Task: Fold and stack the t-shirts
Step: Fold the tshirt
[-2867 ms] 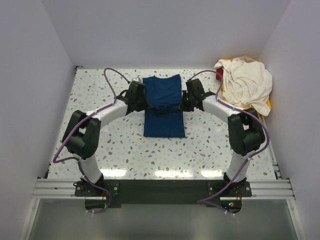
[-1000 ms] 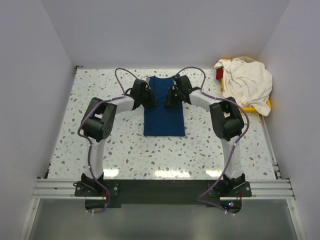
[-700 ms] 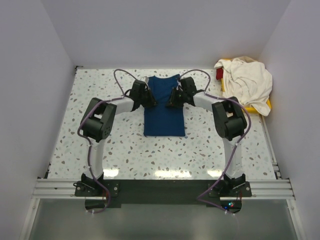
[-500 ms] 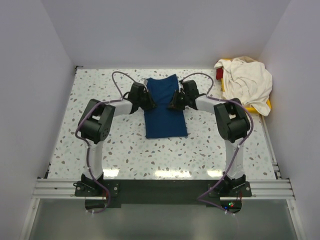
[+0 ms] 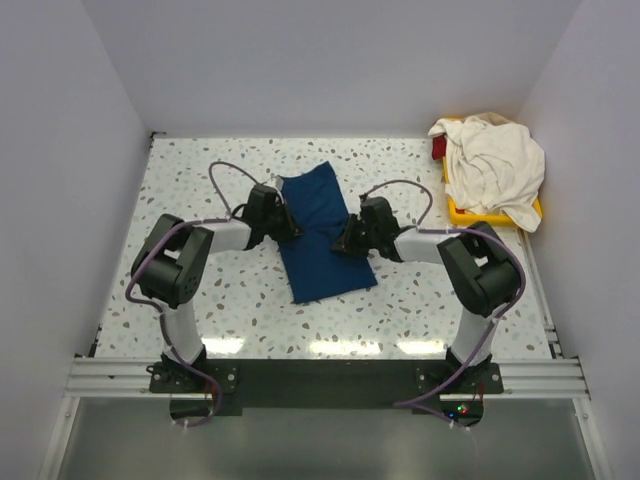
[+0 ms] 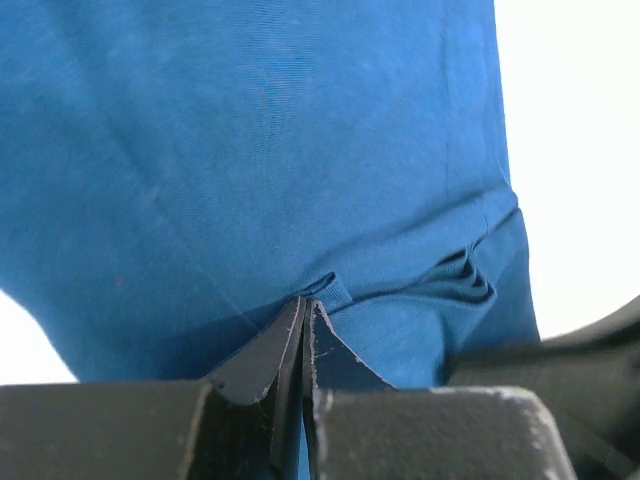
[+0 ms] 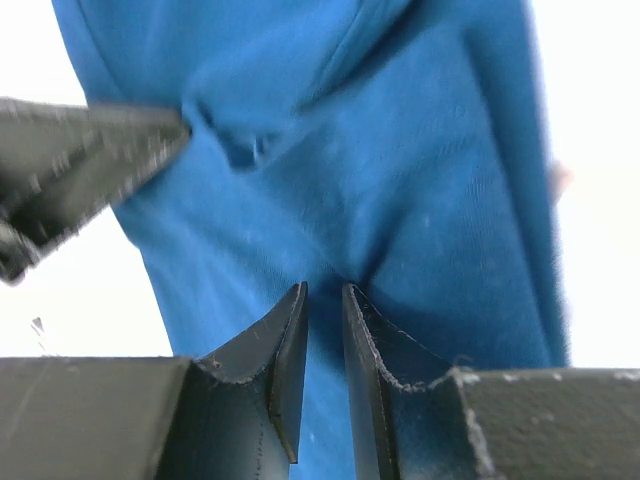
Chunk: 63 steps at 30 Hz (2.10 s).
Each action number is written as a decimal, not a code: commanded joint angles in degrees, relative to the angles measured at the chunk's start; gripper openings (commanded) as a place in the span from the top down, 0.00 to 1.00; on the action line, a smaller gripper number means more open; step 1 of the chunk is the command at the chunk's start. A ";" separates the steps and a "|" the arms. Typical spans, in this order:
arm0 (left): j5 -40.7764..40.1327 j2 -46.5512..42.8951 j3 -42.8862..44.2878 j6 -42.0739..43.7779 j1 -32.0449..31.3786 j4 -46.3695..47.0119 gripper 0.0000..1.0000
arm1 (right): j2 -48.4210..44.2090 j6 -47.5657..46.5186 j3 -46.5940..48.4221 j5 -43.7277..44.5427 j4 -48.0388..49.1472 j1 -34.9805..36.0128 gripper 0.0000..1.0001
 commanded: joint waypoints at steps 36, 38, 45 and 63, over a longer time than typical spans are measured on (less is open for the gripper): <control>-3.57 -20.31 -4.17 4.87 1.06 -13.76 0.86 | -6.37 -16.05 9.88 12.90 -21.17 2.27 0.62; -3.49 -19.87 -5.57 4.61 1.06 -13.41 0.89 | -4.79 -16.14 10.32 12.28 -21.08 2.44 0.62; -4.54 -18.73 -6.81 4.25 1.06 -12.79 0.91 | -1.80 -16.84 11.81 12.89 -21.70 2.97 0.61; -8.41 -16.36 -6.72 4.34 1.06 -14.90 0.91 | -5.22 -17.20 11.73 18.33 -23.98 3.76 0.99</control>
